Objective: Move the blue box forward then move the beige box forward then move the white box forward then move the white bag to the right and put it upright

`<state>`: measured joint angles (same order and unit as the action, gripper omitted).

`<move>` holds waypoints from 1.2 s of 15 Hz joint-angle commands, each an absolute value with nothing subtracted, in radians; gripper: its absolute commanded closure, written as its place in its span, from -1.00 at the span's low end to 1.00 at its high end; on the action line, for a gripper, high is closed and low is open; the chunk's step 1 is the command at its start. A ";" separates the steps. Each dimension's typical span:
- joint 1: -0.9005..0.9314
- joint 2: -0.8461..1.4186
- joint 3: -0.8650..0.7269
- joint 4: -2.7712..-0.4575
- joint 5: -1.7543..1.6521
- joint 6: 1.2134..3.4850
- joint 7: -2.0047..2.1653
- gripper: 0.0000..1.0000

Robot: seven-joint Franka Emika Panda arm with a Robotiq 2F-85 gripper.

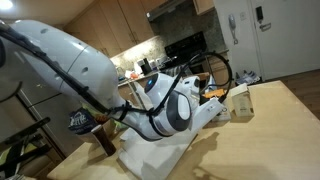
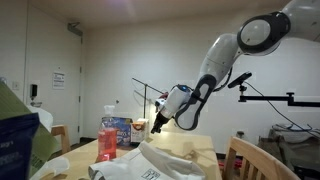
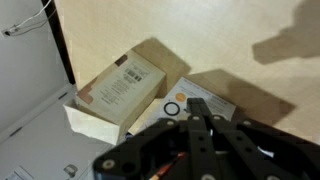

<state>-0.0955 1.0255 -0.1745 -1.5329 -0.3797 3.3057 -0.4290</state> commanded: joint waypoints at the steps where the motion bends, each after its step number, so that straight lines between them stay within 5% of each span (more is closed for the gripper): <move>1: -0.115 0.905 -0.139 -1.717 -0.443 3.290 -0.433 0.36; 10: -0.233 0.832 0.018 -1.847 -0.487 3.243 -0.443 -1.00; 14: -0.257 0.775 0.014 -1.911 -0.483 3.285 -0.435 -1.00; 18: -0.536 0.766 0.315 -1.979 -0.562 3.283 -0.473 -1.00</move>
<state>-0.3507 0.8059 0.1205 -1.8803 -0.5022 3.2768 -0.4476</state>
